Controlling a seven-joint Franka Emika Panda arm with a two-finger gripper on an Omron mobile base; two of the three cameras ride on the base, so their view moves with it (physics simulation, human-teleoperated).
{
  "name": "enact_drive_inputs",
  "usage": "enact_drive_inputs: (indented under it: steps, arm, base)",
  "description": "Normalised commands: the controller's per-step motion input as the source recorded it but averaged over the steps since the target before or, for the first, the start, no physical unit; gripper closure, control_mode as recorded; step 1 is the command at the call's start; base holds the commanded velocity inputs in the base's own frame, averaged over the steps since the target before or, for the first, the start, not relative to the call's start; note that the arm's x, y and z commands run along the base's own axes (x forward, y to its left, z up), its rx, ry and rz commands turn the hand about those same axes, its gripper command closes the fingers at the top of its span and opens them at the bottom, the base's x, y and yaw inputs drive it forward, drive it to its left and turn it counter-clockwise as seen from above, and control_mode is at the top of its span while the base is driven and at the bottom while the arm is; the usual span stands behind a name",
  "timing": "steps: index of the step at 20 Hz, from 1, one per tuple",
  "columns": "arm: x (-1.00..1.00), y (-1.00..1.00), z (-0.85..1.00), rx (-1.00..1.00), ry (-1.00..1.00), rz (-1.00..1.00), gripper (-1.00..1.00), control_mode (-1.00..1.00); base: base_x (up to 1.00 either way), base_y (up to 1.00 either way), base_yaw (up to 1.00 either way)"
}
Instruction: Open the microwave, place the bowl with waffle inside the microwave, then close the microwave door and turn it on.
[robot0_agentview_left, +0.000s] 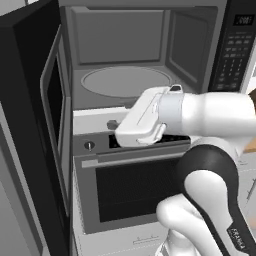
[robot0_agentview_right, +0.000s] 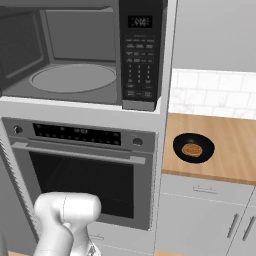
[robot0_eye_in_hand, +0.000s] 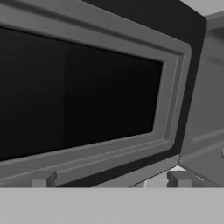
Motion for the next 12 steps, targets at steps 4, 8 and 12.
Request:
enact_drive_inputs:
  steps: [4, 8, 12]
  arm:
    - [0.00, -1.00, 0.10, 0.00, 0.07, -0.46, -1.00, -1.00]
    - [0.00, -0.99, 0.05, 0.00, 0.08, -0.47, -1.00, -1.00]
    - [0.00, -0.92, 0.14, 0.00, 0.12, -0.49, -1.00, -1.00]
  base:
    - [0.00, 0.00, 0.00]
    - [0.00, 0.00, 0.00]
    - [0.00, 0.00, 0.00]
